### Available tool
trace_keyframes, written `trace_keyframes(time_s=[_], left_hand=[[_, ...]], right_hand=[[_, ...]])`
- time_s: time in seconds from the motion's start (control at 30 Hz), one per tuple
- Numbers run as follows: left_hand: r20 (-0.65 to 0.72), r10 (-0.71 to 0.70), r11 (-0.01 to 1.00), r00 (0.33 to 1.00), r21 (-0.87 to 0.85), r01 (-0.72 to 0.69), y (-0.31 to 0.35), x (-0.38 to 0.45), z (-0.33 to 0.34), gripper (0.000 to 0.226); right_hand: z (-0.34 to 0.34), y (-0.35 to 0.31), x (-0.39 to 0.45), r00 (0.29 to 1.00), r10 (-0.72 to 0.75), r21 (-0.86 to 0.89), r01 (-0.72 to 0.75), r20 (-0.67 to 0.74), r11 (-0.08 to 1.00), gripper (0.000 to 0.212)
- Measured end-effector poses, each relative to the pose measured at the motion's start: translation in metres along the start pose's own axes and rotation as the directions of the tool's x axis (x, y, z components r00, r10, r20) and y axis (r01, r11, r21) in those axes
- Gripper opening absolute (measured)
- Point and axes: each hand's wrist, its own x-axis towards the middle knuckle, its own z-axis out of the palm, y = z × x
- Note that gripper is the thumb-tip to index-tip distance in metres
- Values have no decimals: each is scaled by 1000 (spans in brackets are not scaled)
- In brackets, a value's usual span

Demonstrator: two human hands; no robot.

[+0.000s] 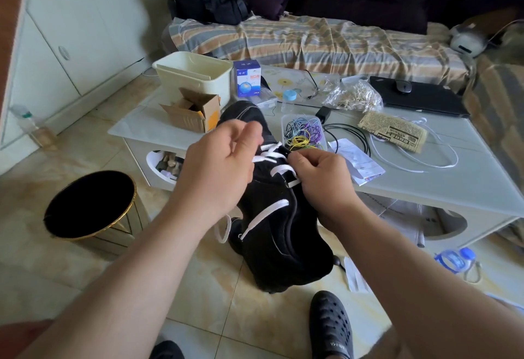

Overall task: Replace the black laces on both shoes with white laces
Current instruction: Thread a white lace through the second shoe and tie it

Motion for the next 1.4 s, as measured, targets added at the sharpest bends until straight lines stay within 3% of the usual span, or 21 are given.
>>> trace_keyframes(time_s=[0.1, 0.2, 0.57, 0.8, 0.97, 1.1, 1.23, 1.4], left_hand=[[69, -44, 998, 997, -48, 47, -5, 5, -3, 31], [94, 49, 999, 994, -7, -48, -6, 5, -4, 14], [220, 213, 932, 952, 248, -266, -39, 11, 4, 14], [163, 281, 902, 946, 293, -318, -56, 14, 10, 10], [-62, 332, 911, 941, 281, -303, -45, 14, 9, 7], [24, 288, 940, 957, 183, -288, -28, 5, 14, 3], [-2, 233, 924, 972, 311, -221, -25, 4, 21, 23], [-107, 246, 860, 963, 483, -166, -24, 2, 27, 8]], right_hand=[[0, -1, -1, 1000, 18, 33, -18, 7, 999, 22], [1, 0, -1, 1000, -9, -3, 9, 11, 1000, 21], [1, 9, 7, 991, -121, -226, 106, -52, 968, 18], [-2, 10, 5, 992, -116, -285, 99, -42, 953, 19], [-3, 8, 4, 995, -98, -264, 96, 6, 960, 19], [1, 6, 2, 998, -47, -193, 52, 32, 980, 14], [3, 4, 1, 995, -39, -179, 54, 87, 982, 14], [5, 3, 0, 993, -47, -193, 67, 105, 979, 20]])
